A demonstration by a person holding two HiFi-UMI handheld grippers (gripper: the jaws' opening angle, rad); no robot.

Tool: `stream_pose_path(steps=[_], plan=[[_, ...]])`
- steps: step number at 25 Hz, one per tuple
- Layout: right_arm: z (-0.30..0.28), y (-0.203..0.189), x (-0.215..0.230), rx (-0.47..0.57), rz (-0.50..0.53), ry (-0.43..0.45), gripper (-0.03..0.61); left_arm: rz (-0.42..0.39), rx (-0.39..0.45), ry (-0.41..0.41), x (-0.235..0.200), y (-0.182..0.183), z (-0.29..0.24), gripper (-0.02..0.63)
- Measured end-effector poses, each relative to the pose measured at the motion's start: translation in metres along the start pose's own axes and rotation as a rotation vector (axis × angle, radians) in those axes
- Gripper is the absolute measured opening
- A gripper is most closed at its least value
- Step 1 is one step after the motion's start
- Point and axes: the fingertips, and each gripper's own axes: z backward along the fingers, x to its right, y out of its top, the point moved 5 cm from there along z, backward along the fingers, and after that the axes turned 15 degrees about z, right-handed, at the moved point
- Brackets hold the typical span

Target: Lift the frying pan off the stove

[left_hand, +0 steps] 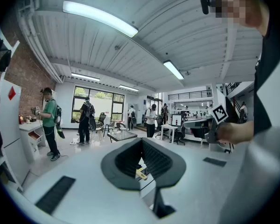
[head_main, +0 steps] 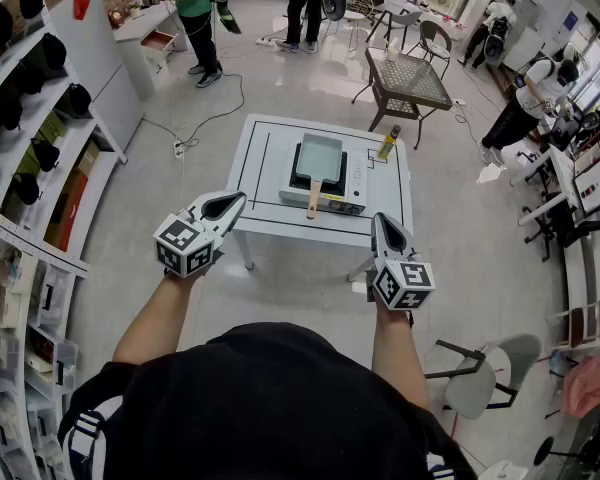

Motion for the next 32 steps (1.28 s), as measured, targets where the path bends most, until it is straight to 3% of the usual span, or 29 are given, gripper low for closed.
stream_pose_path(steps=[6, 19, 32], plan=[[-0.004, 0.0, -0.016, -0.015, -0.003, -0.008, 0.005, 0.003, -0.012, -0.007, -0.013, -0.003, 0.012, 0.011], [-0.013, 0.005, -0.044, 0.006, -0.062, -0.118, 0.005, 0.025, -0.039, -0.07, -0.059, -0.003, 0.035, 0.011], [-0.029, -0.003, -0.042, -0.014, -0.072, -0.136, 0.005, 0.044, -0.074, -0.099, -0.078, -0.006, 0.017, 0.011]])
